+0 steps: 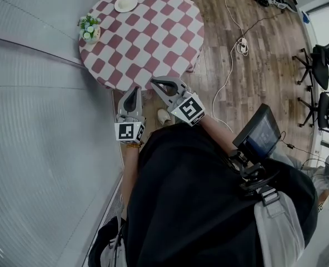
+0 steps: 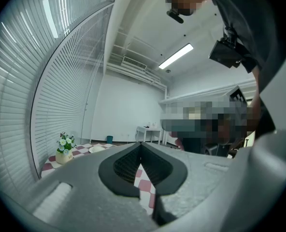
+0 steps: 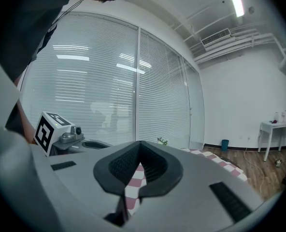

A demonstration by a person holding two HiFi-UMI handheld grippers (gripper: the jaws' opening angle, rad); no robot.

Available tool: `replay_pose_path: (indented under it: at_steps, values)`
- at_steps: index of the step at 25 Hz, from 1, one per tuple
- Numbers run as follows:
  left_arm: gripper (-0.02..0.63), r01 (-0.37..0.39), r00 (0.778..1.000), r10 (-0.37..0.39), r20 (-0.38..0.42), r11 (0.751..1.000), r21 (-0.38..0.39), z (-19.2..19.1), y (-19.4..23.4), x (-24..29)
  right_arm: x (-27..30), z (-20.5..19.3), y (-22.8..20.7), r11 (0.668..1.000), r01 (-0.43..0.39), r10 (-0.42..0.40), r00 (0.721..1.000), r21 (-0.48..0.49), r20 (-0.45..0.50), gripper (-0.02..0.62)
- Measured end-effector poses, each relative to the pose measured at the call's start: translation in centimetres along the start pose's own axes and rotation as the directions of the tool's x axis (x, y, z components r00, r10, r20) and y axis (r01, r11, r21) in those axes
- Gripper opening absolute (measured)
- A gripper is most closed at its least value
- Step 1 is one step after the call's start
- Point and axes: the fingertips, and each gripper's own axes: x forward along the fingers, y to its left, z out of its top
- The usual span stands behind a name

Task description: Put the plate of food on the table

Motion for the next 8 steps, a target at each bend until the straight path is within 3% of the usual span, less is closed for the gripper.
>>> replay_pose_path:
  at_steps: [8]
  values:
    - [0.006,-0.043,0.999,0.043,-0.023,0.999,-0.013,-0.93,1.02,-0.39,0.94,-0.29,0.22,0.999,-0.041,0.041,0.999,-0.002,-0.009,0.009]
